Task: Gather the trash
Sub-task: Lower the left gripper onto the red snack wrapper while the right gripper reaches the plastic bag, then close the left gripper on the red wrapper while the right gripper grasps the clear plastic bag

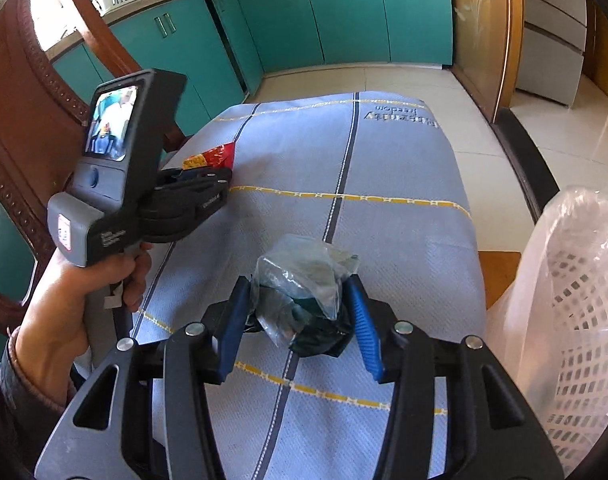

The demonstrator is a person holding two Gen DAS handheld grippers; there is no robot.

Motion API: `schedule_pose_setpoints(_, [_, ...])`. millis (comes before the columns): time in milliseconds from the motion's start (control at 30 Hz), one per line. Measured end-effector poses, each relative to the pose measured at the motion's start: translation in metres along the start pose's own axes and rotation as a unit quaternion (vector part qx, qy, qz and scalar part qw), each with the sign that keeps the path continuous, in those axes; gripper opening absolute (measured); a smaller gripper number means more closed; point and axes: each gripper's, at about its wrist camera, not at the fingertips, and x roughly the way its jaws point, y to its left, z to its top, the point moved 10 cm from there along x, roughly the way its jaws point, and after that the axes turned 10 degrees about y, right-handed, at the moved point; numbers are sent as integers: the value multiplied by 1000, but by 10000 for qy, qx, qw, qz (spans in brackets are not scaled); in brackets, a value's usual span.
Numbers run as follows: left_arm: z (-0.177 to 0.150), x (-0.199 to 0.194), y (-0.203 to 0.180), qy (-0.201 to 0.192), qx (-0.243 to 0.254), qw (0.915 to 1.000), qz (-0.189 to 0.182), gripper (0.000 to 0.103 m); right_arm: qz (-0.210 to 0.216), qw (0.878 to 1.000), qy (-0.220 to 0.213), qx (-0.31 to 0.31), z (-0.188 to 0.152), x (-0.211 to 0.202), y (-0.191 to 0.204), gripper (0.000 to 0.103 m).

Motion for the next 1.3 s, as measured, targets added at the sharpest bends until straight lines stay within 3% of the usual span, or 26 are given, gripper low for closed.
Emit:
schedule_pose_setpoints(200, [-21, -43, -4, -242, -63, 9981, -570, 12, 244, 9997, -11, 8, -12, -19, 2, 49])
schedule_pose_setpoints(333, [-52, -79, -11, -403, -61, 9949, -928, 12, -19, 9994, 114, -322, -26, -30, 3, 50])
schedule_pose_setpoints(467, [-96, -89, -11, -288, -111, 9913, -1280, 12, -446, 9960, 515, -581, -42, -20, -4, 50])
schedule_pose_setpoints(600, [-111, -89, -14, -118, -190, 9852, -1699, 15, -348, 9945, 764, -618, -42, -5, 1, 55])
schedule_pose_setpoints(700, [-109, -87, -10, -158, -196, 9873, -1568, 23, -68, 9988, 294, -385, -22, -17, 6, 64])
schedule_pose_setpoints(800, [-106, -91, -6, -309, -316, 9873, -1524, 39, 160, 9994, -308, -4, -6, -44, -3, 69])
schedule_pose_setpoints(867, [-102, -97, -1, -499, -376, 9879, -1419, 50, 80, 9988, -467, 76, -4, -54, -9, 70])
schedule_pose_setpoints(933, [-99, -100, 4, -615, -433, 9879, -1355, 65, -109, 9988, -471, 31, -8, -58, -15, 71])
schedule_pose_setpoints(1033, [-97, -96, 8, -553, -512, 9890, -1273, 77, -302, 9991, -251, -161, -22, -47, -12, 72])
schedule_pose_setpoints(1167, [-97, -78, 6, -195, -564, 9911, -1192, 80, -553, 9978, 97, -357, -40, -17, -6, 72])
schedule_pose_setpoints(1300, [-103, -61, -2, 134, -422, 9939, -1008, 83, -604, 9973, 114, -397, -42, -3, -3, 72])
